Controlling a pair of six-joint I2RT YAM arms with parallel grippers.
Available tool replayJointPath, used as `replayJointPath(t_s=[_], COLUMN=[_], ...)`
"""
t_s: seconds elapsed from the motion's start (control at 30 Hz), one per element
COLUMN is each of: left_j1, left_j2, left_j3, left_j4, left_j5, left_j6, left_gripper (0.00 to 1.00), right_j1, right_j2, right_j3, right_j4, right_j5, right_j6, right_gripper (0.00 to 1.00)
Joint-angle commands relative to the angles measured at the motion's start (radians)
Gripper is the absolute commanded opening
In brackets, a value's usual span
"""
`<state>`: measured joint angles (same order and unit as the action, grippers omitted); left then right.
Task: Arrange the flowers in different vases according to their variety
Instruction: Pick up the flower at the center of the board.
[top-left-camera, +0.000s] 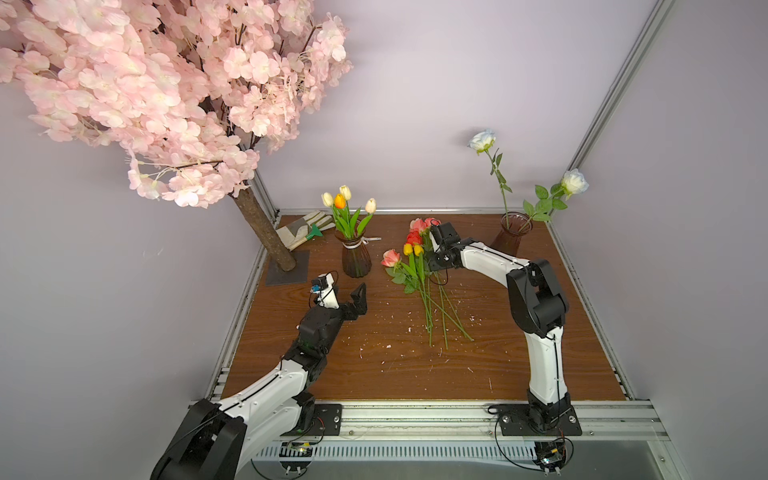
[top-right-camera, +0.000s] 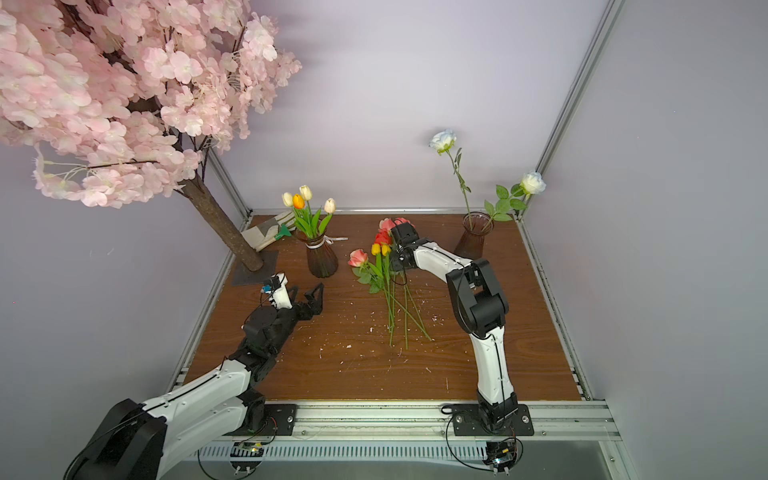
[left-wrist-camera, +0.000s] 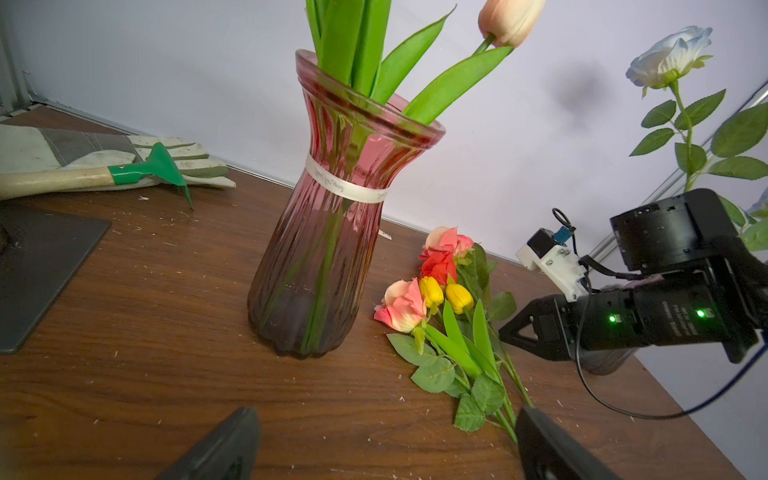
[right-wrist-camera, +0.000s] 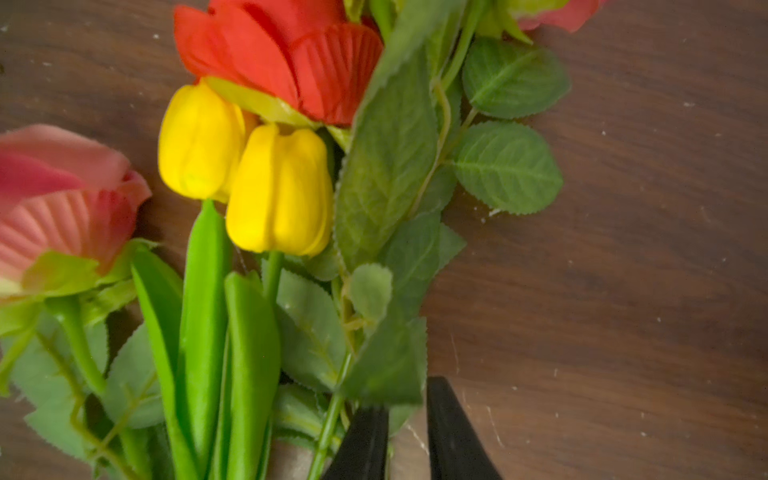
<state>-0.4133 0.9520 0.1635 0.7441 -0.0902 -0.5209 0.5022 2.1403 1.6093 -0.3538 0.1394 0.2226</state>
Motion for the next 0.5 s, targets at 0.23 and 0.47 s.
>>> replayJointPath(t_s=[0.23,0.47], left_j1=[-0.009,-0.008], left_j2=[-0.012,-0.011], left_j3=[0.022,0.022], left_j4=[-0.007,-0.005], left_j5=[-0.004,-0.005], left_j6=[0.019,0.02], left_gripper=[0.99,0.99], right_j1=[-0.002,-0.002], right_j2=[0.027,-0.072], right_j3=[0.05,-0.042], right_j4=[-0.041,0.006], right_j5=[-0.056,-0.071], right_j6=[-0.011,-0.005], right_gripper=[0.31,0.33])
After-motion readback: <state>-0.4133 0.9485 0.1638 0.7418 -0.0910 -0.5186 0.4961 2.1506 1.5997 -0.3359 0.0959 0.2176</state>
